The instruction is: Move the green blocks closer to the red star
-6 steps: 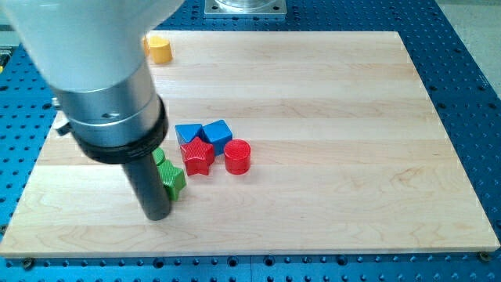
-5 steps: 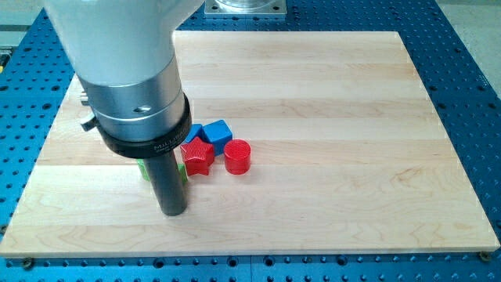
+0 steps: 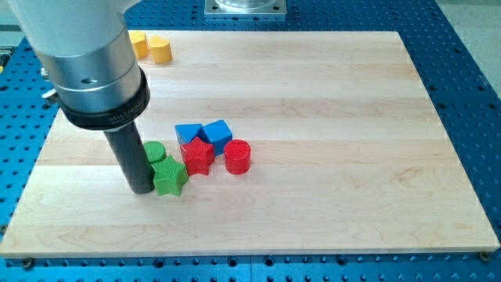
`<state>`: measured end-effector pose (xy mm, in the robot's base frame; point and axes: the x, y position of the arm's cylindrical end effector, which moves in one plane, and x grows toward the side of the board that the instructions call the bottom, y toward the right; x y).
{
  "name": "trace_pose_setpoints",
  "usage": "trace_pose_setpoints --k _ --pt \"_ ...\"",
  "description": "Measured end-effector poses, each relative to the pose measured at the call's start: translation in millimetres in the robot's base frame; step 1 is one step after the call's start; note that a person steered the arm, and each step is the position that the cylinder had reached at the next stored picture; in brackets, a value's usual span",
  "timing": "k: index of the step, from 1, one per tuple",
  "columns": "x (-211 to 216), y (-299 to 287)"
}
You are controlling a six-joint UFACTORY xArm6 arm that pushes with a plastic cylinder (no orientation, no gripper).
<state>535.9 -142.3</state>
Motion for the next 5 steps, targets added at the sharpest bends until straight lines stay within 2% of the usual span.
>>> trace_pose_setpoints --k 1,2,4,5 --pt "0 -38" --pt "-24 -42" --pt "-47 3" --pt "-76 -38"
